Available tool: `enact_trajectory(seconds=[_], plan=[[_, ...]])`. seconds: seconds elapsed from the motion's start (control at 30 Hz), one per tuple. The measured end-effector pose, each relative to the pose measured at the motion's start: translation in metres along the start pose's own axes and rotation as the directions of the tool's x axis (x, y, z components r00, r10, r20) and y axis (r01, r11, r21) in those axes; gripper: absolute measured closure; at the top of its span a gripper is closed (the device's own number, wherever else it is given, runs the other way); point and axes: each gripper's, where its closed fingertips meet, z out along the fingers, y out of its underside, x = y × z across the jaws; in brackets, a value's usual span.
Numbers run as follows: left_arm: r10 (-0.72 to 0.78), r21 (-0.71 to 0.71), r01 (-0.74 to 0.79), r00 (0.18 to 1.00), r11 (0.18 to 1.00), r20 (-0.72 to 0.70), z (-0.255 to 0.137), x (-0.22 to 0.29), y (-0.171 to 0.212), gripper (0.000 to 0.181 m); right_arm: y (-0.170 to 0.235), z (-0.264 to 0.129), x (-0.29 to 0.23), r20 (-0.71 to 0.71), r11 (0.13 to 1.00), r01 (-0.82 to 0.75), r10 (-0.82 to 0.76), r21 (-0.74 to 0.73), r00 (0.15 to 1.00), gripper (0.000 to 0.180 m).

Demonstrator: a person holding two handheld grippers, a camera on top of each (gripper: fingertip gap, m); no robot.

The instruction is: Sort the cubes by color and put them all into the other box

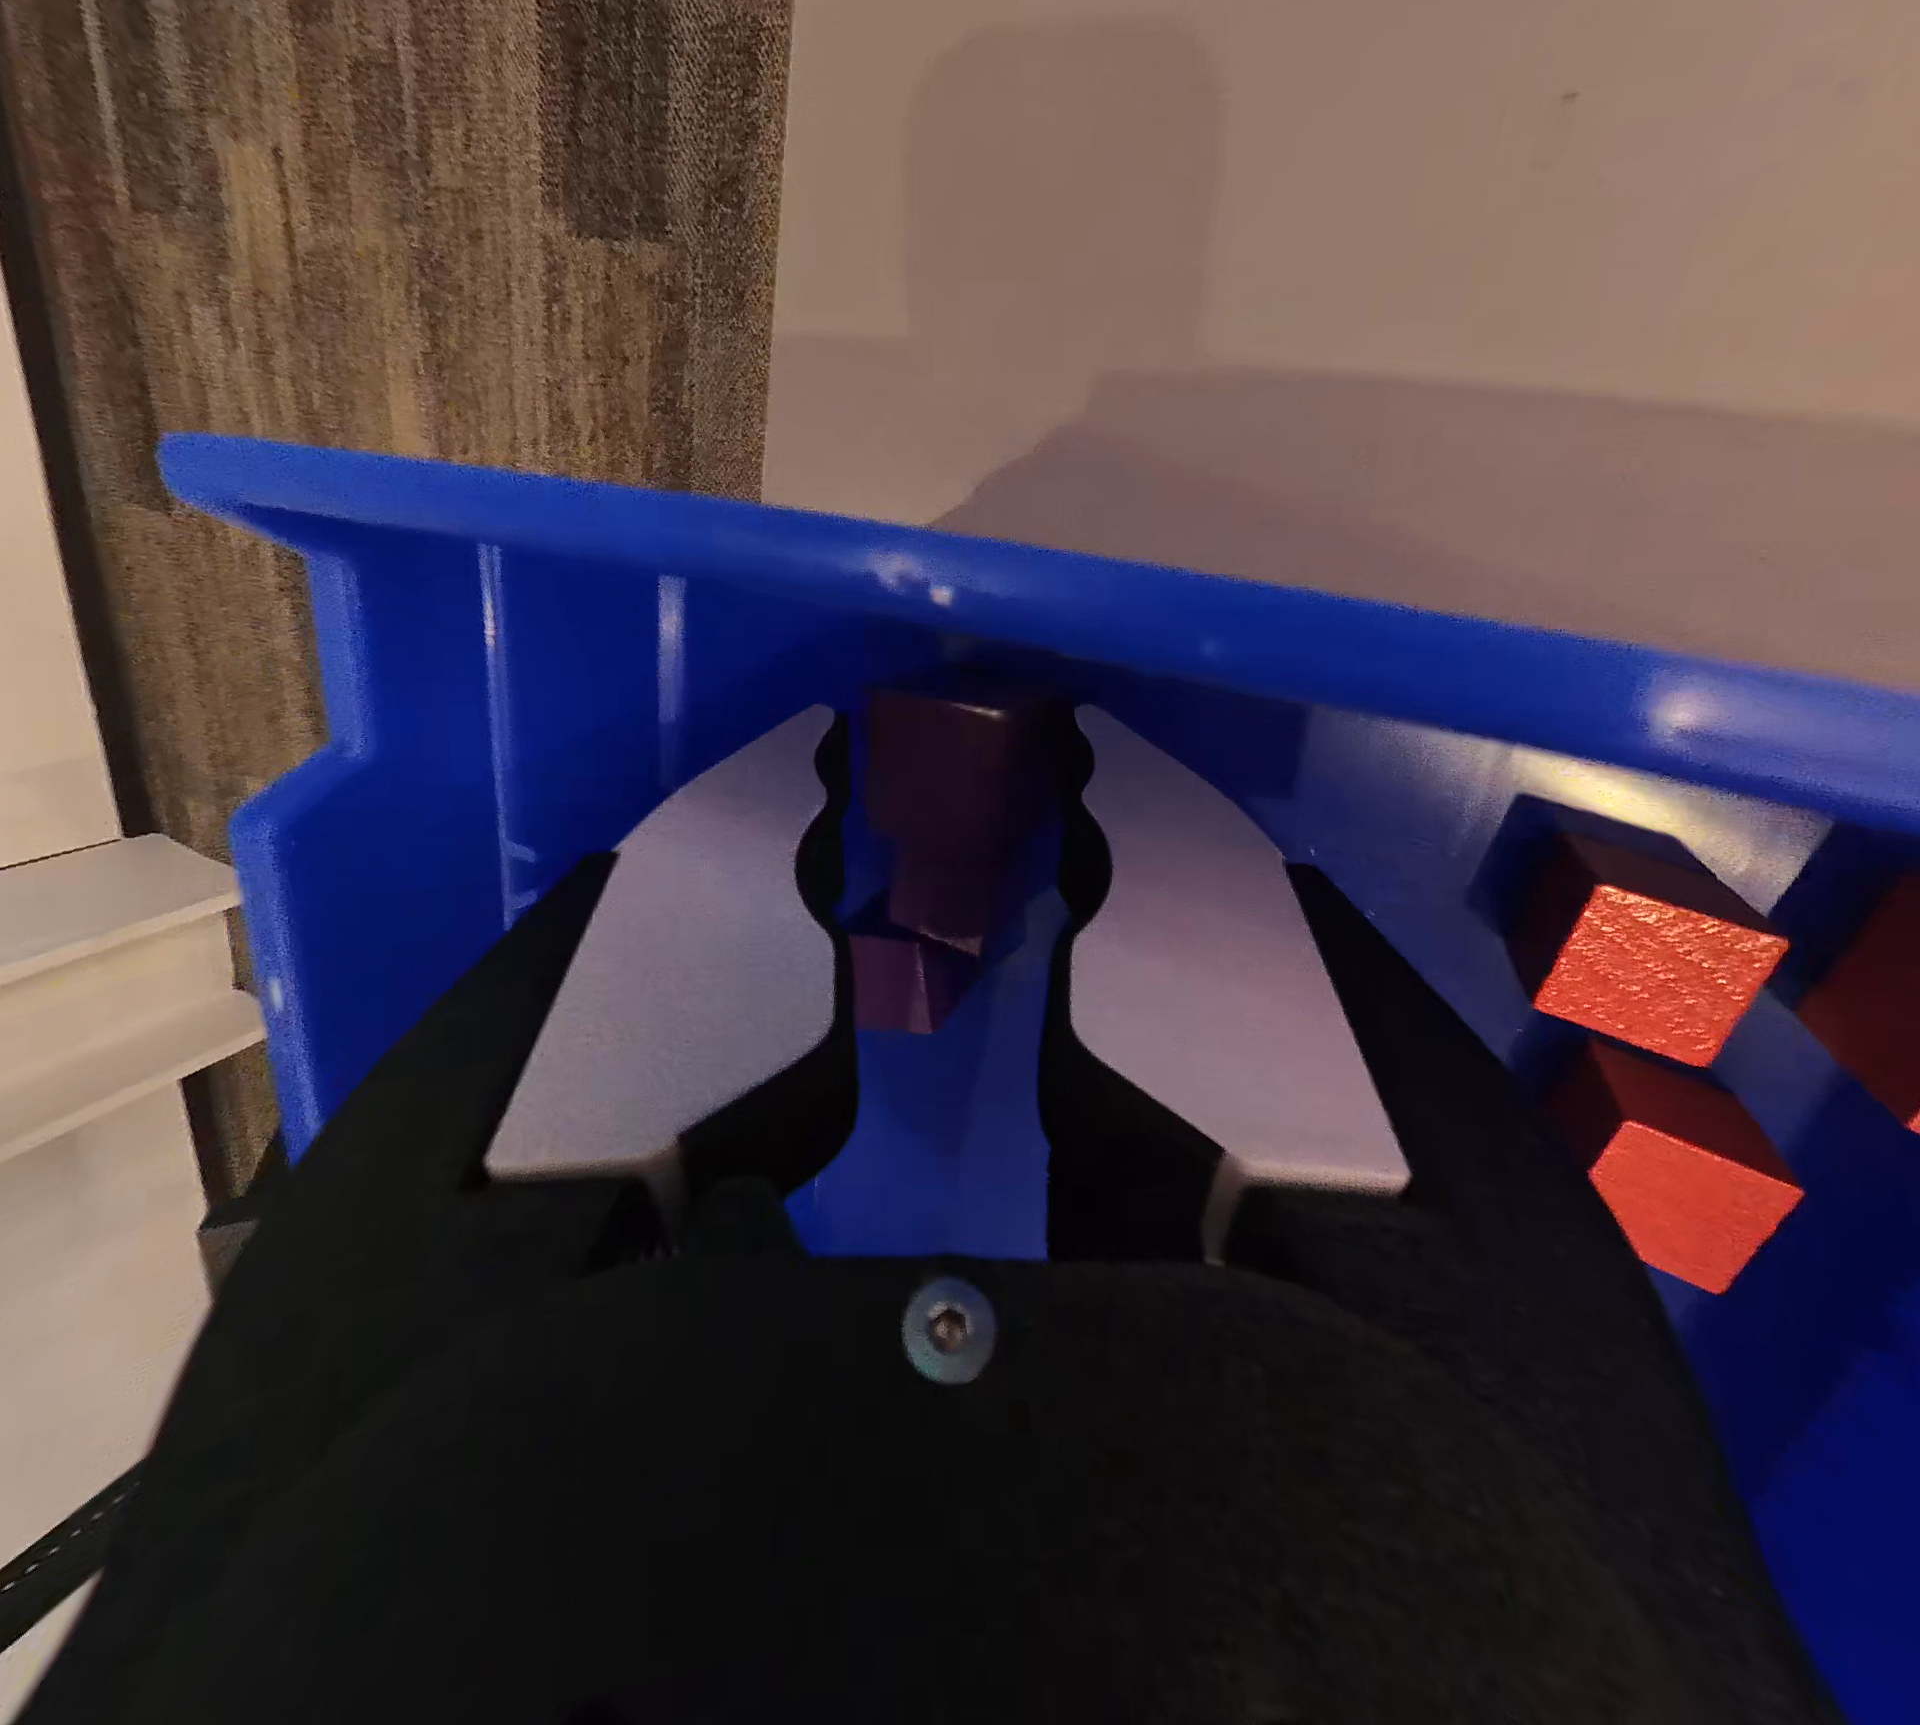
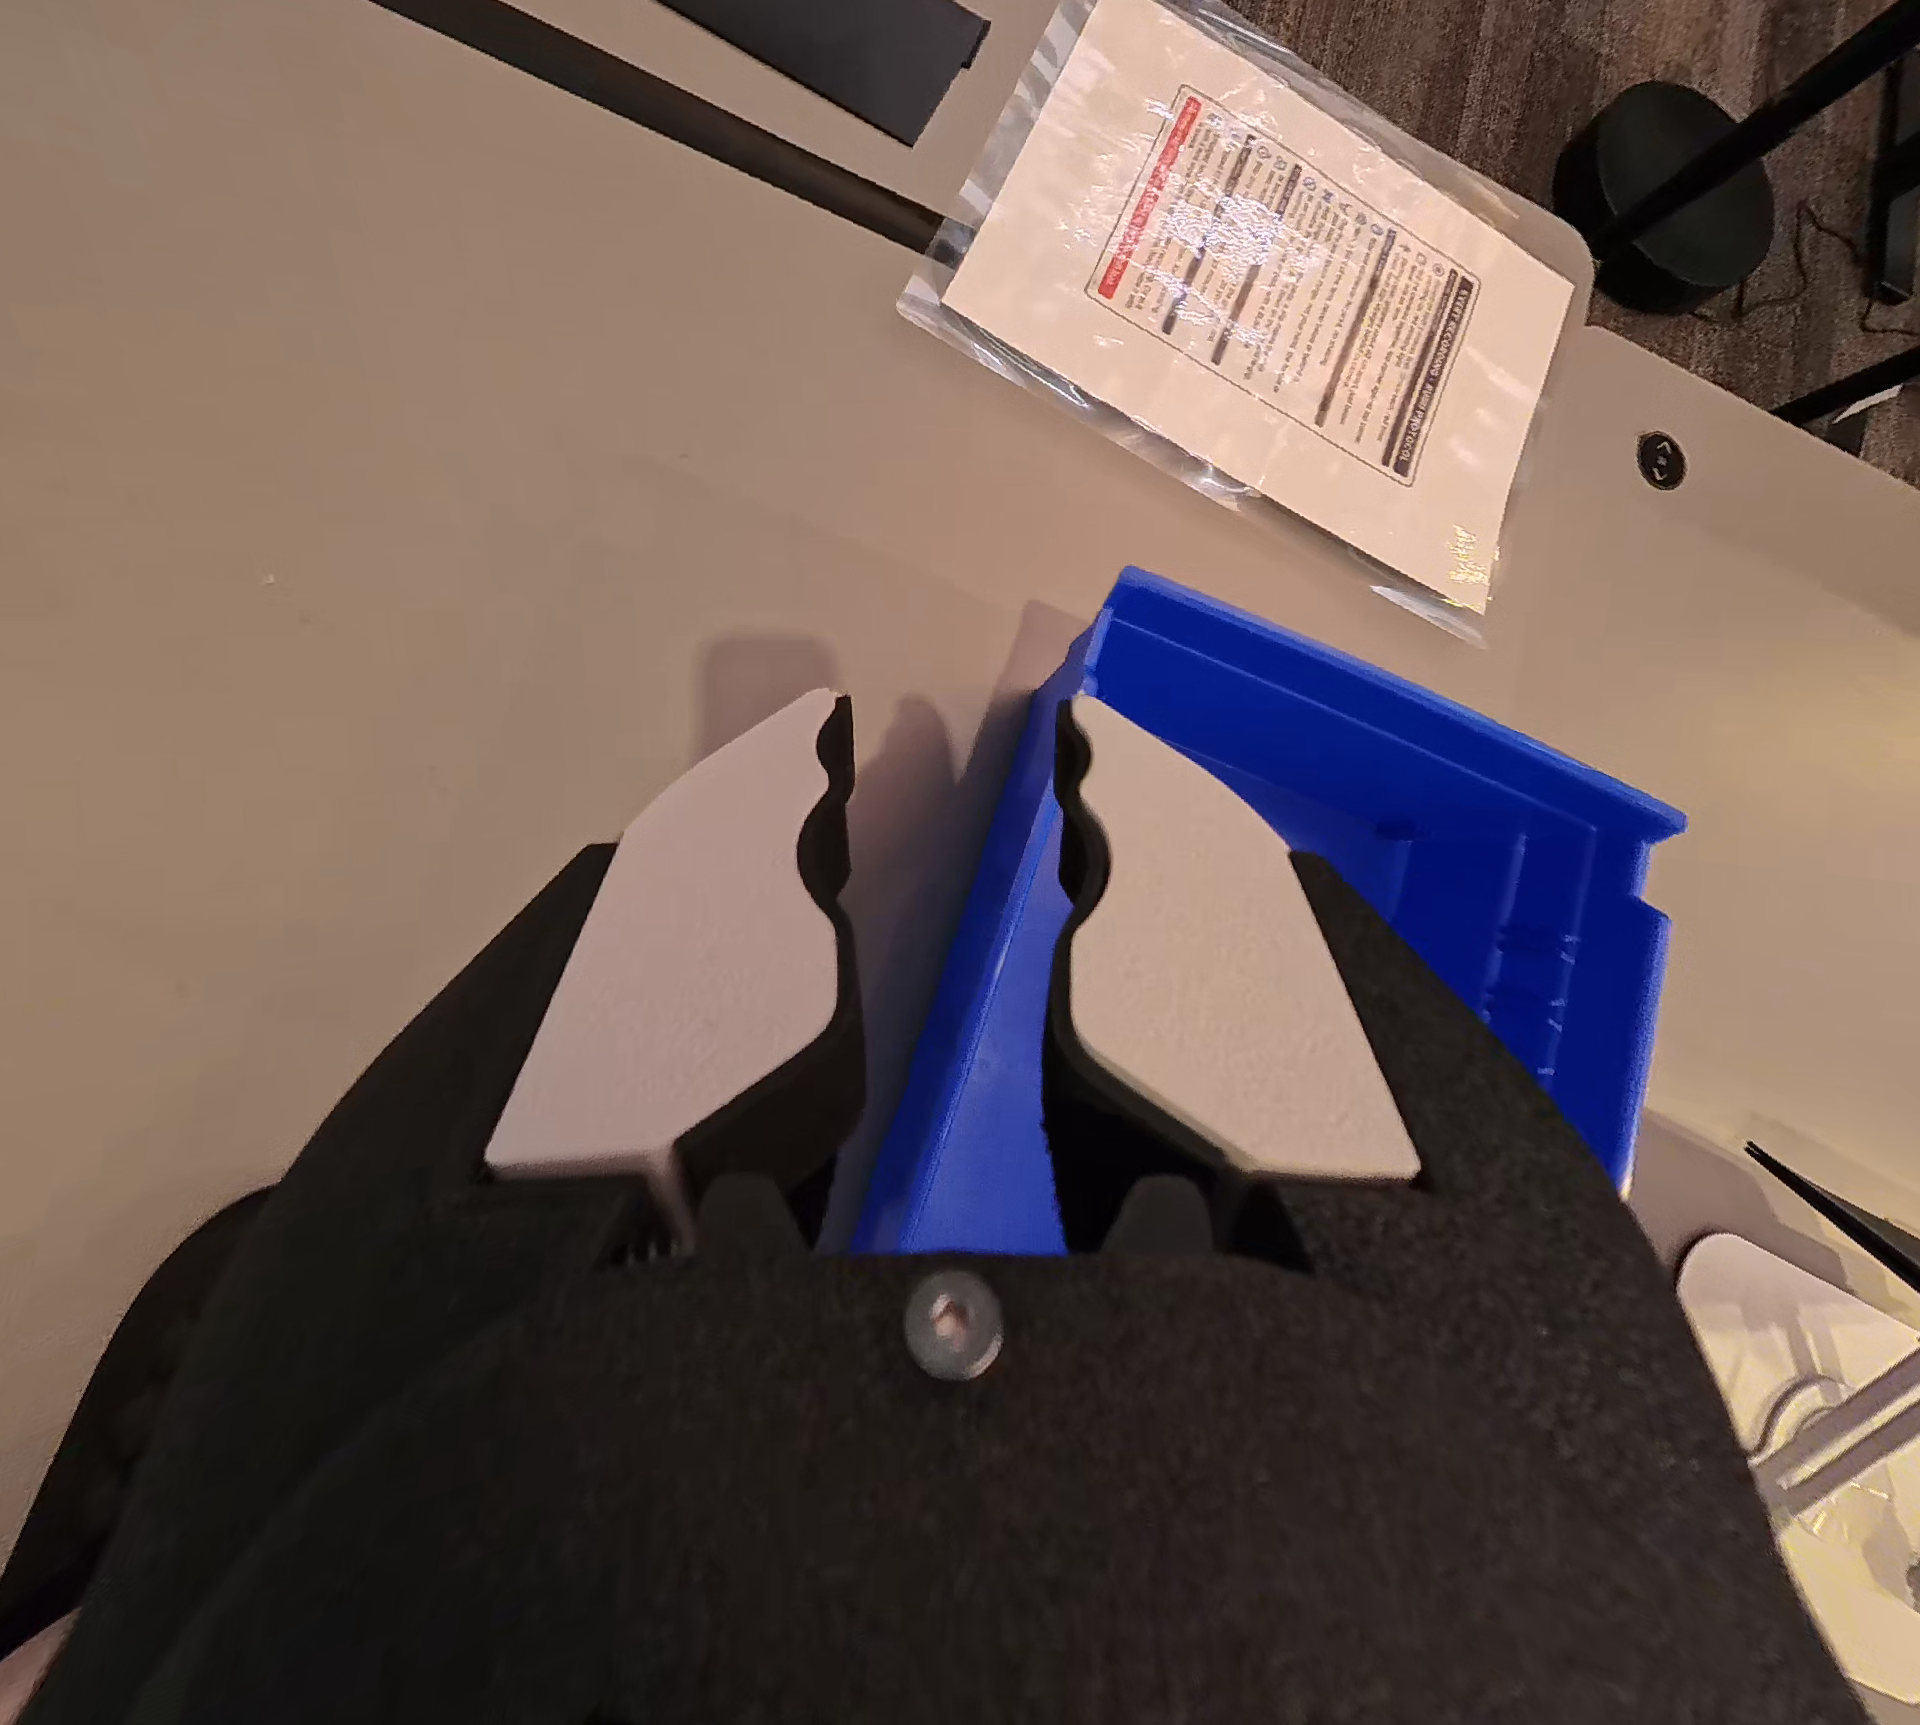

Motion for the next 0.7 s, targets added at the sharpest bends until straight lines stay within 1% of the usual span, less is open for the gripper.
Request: enact_trajectory(seconds=[0.07,0.17,0.27,0.37,0.43,0.47,0.5,0.53,0.6,0.67,0.7], plan=[[-0.003,-0.001,0.003,1.000,1.000,-0.025,0.000,0.002,0.001,0.148,0.000,0.002,-0.002,0.003,1.000,0.013,-0.013,-0.008,1.000,0.143],[0.034,0.020,-0.033,0.999,0.999,-0.019,-0.001,0.002,0.000,0.148,-0.002,0.003,-0.004,0.002,1.000,0.029,-0.029,-0.010,1.000,0.144],[0.007,0.073,-0.002,0.998,0.997,-0.056,-0.012,0.000,-0.006,0.152,-0.004,0.001,-0.007,0.007,0.999,0.036,-0.036,0.000,0.999,0.145],[-0.015,0.194,0.037,0.993,0.980,-0.114,-0.046,-0.002,-0.018,0.152,-0.009,-0.002,-0.010,0.009,0.998,0.052,-0.053,0.020,0.999,0.146],[-0.004,0.317,0.069,0.980,0.946,-0.200,-0.085,0.008,-0.029,0.153,-0.019,-0.005,-0.019,0.028,0.996,0.073,-0.074,0.056,0.997,0.146],[0.022,0.386,0.090,0.961,0.918,-0.276,-0.111,0.021,-0.033,0.152,-0.027,-0.006,-0.026,0.036,0.993,0.089,-0.092,0.081,0.995,0.146],[0.064,0.454,0.120,0.927,0.883,-0.369,-0.141,0.039,-0.035,0.153,-0.037,-0.007,-0.033,0.040,0.987,0.116,-0.121,0.114,0.992,0.146],[0.124,0.517,0.155,0.877,0.842,-0.465,-0.173,0.060,-0.035,0.153,-0.050,-0.009,-0.045,0.049,0.974,0.158,-0.168,0.160,0.985,0.146],[0.279,0.609,0.218,0.739,0.763,-0.614,-0.238,0.106,-0.026,0.153,-0.078,-0.015,-0.081,0.074,0.911,0.286,-0.321,0.297,0.944,0.144],[0.409,0.637,0.275,0.574,0.720,-0.710,-0.295,0.149,-0.008,0.153,-0.103,-0.027,-0.134,0.102,0.790,0.404,-0.500,0.462,0.860,0.143],[0.477,0.646,0.294,0.477,0.705,-0.738,-0.322,0.170,0.003,0.153,-0.111,-0.037,-0.168,0.143,0.714,0.432,-0.590,0.551,0.794,0.145]])
